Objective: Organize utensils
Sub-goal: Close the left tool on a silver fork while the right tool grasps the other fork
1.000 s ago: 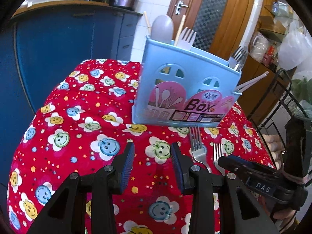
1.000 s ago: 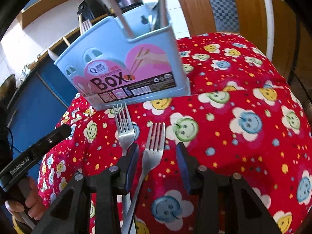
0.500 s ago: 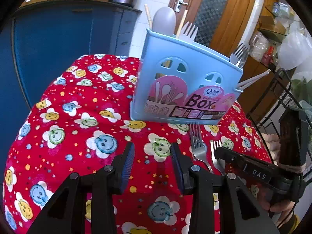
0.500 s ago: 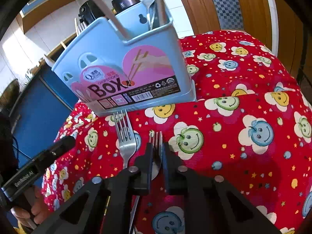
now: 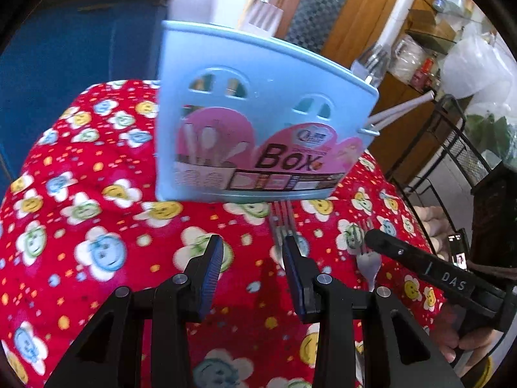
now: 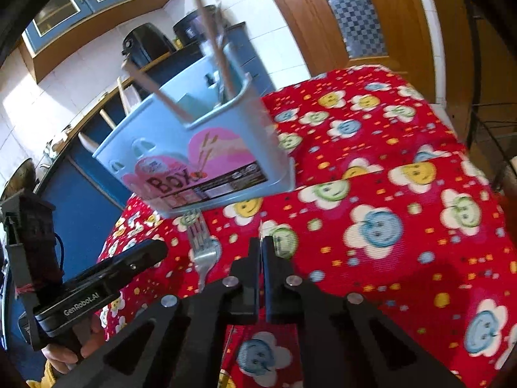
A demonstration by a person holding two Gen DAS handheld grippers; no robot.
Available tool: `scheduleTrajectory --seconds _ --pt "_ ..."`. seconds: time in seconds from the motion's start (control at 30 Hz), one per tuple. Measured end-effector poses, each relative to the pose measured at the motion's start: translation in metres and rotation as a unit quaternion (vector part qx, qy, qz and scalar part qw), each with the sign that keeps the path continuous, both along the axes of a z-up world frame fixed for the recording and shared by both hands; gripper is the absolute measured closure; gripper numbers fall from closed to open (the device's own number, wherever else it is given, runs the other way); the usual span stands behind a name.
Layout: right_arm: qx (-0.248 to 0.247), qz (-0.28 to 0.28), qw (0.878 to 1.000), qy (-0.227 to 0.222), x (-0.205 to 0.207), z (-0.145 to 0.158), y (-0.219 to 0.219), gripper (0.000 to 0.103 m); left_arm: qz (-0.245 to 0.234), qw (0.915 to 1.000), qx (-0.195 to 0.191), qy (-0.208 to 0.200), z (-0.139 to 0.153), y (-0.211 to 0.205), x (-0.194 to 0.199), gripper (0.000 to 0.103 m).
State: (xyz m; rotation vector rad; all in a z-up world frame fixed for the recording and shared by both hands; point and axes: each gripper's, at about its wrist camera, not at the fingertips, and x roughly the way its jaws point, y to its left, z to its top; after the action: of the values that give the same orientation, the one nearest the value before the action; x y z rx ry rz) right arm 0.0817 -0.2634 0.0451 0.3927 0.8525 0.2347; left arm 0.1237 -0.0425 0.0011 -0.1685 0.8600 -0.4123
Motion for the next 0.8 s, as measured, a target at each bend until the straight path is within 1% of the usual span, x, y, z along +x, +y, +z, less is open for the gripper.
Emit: scheduleTrajectory --seconds 0.23,0.37,0.53,0.57,0.6,0.63,0.7,0.8 --pt "-0.012 -0.015 1.000 0.008 0.000 -0.003 -0.012 0.100 -0.032 0.9995 0.002 0.001 -0.008 -0.017 0.014 0.064" --pt "-0.011 -0.016 1.000 0.014 0.001 -0.009 -0.014 0.100 -0.049 0.9988 -0.006 -0.004 -0.007 -0.020 0.020 0.064" --pt "-0.018 -0.013 1.000 0.011 0.001 -0.011 -0.012 0.100 -0.067 0.9976 -0.017 0.001 -0.012 -0.028 0.029 0.065" --pt "-0.018 -0.012 1.000 0.011 0.001 -0.012 -0.012 0.100 -0.071 0.9973 -0.021 0.003 -0.013 -0.029 0.030 0.067" --pt "-0.018 -0.012 1.000 0.012 0.002 -0.012 -0.012 0.100 -0.072 0.9971 -0.024 0.003 -0.014 -0.030 0.030 0.074" --pt "-0.017 -0.012 1.000 0.012 0.002 -0.013 -0.012 0.100 -0.074 0.9969 -0.027 0.006 -0.015 -0.031 0.031 0.076" --pt "-0.015 -0.012 1.000 0.013 0.003 -0.014 -0.013 0.100 -0.073 0.9968 -0.031 0.009 -0.017 -0.032 0.032 0.090" --pt "-0.013 -0.012 1.000 0.013 0.003 -0.015 -0.013 0.100 -0.075 0.9961 -0.045 0.014 -0.020 -0.032 0.031 0.092"
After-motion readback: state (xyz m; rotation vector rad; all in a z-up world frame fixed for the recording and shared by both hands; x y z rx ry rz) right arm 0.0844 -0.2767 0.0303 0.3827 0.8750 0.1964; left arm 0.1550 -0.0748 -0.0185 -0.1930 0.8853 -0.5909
